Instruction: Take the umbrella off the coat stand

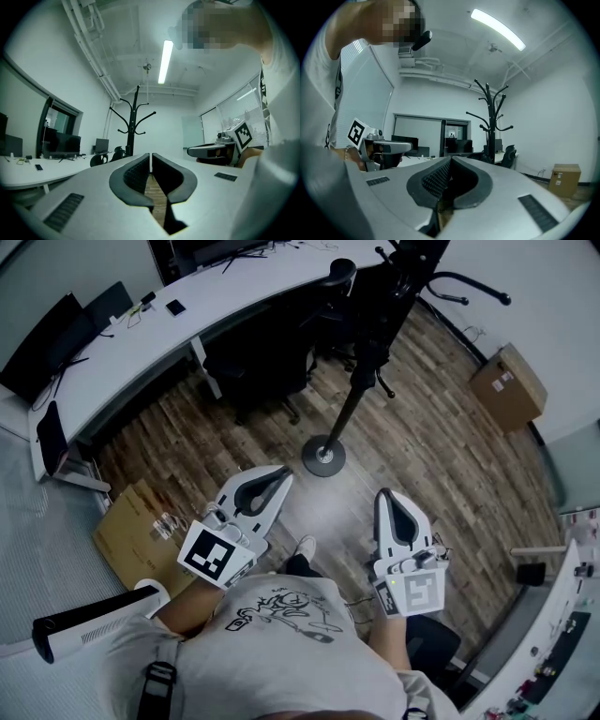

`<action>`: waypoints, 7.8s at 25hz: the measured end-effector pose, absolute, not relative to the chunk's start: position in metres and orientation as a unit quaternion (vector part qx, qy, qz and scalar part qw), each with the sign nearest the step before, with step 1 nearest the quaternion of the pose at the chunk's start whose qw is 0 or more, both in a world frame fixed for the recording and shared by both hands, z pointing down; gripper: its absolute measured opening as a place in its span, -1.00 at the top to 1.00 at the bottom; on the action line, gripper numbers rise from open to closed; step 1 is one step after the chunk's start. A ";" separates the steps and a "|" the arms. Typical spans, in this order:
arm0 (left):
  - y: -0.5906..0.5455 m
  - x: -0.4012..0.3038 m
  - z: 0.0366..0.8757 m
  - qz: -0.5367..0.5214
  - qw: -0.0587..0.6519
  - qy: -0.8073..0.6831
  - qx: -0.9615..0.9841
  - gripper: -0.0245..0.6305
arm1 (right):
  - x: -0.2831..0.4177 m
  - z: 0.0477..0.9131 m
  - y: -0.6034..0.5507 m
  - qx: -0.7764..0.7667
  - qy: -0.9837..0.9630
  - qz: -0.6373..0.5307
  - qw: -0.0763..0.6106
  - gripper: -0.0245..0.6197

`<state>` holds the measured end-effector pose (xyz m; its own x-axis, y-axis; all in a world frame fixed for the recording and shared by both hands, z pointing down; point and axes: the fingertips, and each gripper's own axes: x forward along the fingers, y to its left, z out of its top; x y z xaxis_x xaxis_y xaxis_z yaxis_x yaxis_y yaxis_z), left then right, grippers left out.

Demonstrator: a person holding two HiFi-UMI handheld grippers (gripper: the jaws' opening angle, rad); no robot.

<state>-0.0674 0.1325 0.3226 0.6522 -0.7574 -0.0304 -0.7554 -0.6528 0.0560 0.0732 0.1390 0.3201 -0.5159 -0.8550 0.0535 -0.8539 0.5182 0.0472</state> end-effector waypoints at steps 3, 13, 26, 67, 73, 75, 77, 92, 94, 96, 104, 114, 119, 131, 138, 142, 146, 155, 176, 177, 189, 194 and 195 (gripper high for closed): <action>0.118 -0.055 0.324 -0.024 0.020 -0.414 0.910 0.82 | 0.085 0.322 0.125 0.493 -0.870 -0.005 0.035 0.90; 0.066 -0.020 0.327 -0.020 0.024 -0.416 0.909 0.82 | 0.121 0.325 0.074 0.491 -0.870 0.001 0.034 0.90; 0.019 0.040 0.328 -0.018 0.019 -0.423 0.906 0.82 | 0.183 0.330 0.026 0.486 -0.873 0.002 0.029 0.90; -0.175 -0.027 0.318 -0.029 0.029 -0.350 0.936 0.82 | 0.110 0.316 -0.148 0.541 -0.840 -0.004 0.041 0.90; -0.201 -0.028 0.313 -0.033 0.033 -0.313 0.948 0.82 | 0.099 0.310 -0.174 0.557 -0.829 -0.006 0.045 0.90; -0.207 -0.026 0.310 -0.039 0.032 -0.301 0.952 0.82 | 0.097 0.308 -0.179 0.562 -0.826 -0.008 0.045 0.90; -0.211 -0.024 0.309 -0.040 0.029 -0.289 0.956 0.82 | 0.095 0.306 -0.185 0.565 -0.823 -0.010 0.045 0.90; -0.257 0.025 0.288 -0.045 0.015 -0.242 0.969 0.76 | 0.108 0.292 -0.230 0.543 -0.839 -0.020 0.030 0.84; -0.260 0.030 0.287 -0.043 0.011 -0.237 0.970 0.76 | 0.109 0.288 -0.234 0.537 -0.843 -0.022 0.027 0.82; -0.264 0.034 0.287 -0.042 0.008 -0.236 0.971 0.76 | 0.109 0.286 -0.239 0.532 -0.846 -0.025 0.024 0.82; -0.282 0.051 0.289 -0.033 0.005 -0.224 0.974 0.72 | 0.111 0.282 -0.259 0.520 -0.853 -0.032 0.024 0.78; -0.298 0.074 0.295 -0.020 0.010 -0.189 0.982 0.64 | 0.106 0.281 -0.284 0.500 -0.865 -0.022 0.020 0.72; -0.306 0.086 0.298 -0.009 0.009 -0.177 0.984 0.62 | 0.104 0.284 -0.296 0.492 -0.870 -0.015 0.019 0.70; -0.303 0.093 0.297 -0.016 0.007 -0.157 0.987 0.83 | 0.098 0.282 -0.300 0.467 -0.884 -0.010 0.011 0.84; -0.305 0.090 0.298 -0.007 0.005 -0.173 0.985 0.85 | 0.099 0.284 -0.298 0.468 -0.883 -0.017 0.014 0.87; -0.306 0.087 0.298 -0.006 0.007 -0.179 0.984 0.85 | 0.098 0.284 -0.297 0.468 -0.883 -0.018 0.014 0.88; -0.304 0.084 0.296 -0.007 0.007 -0.183 0.983 0.85 | 0.097 0.280 -0.294 0.469 -0.883 -0.021 0.012 0.88; -0.297 0.077 0.285 -0.022 0.004 -0.187 0.982 0.85 | 0.094 0.271 -0.287 0.471 -0.882 -0.028 0.005 0.88; -0.264 0.069 0.261 -0.052 -0.041 -0.182 0.981 0.85 | 0.087 0.249 -0.255 0.461 -0.886 -0.050 -0.010 0.88; -0.262 0.068 0.260 -0.052 -0.041 -0.183 0.981 0.85 | 0.087 0.249 -0.254 0.460 -0.886 -0.051 -0.010 0.88; -0.240 0.056 0.249 -0.060 -0.047 -0.190 0.979 0.85 | 0.074 0.238 -0.232 0.452 -0.890 -0.063 -0.013 0.88; -0.234 0.055 0.248 -0.060 -0.047 -0.190 0.979 0.85 | 0.074 0.237 -0.227 0.451 -0.890 -0.064 -0.014 0.88; -0.232 0.055 0.247 -0.060 -0.047 -0.190 0.979 0.85 | 0.073 0.237 -0.225 0.451 -0.890 -0.065 -0.014 0.89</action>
<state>0.0548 -0.2320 0.2474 0.9206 -0.3659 -0.1364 -0.3773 -0.9235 -0.0697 0.0730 -0.2250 0.2368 -0.5933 -0.8006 -0.0836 -0.8043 0.5853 0.1026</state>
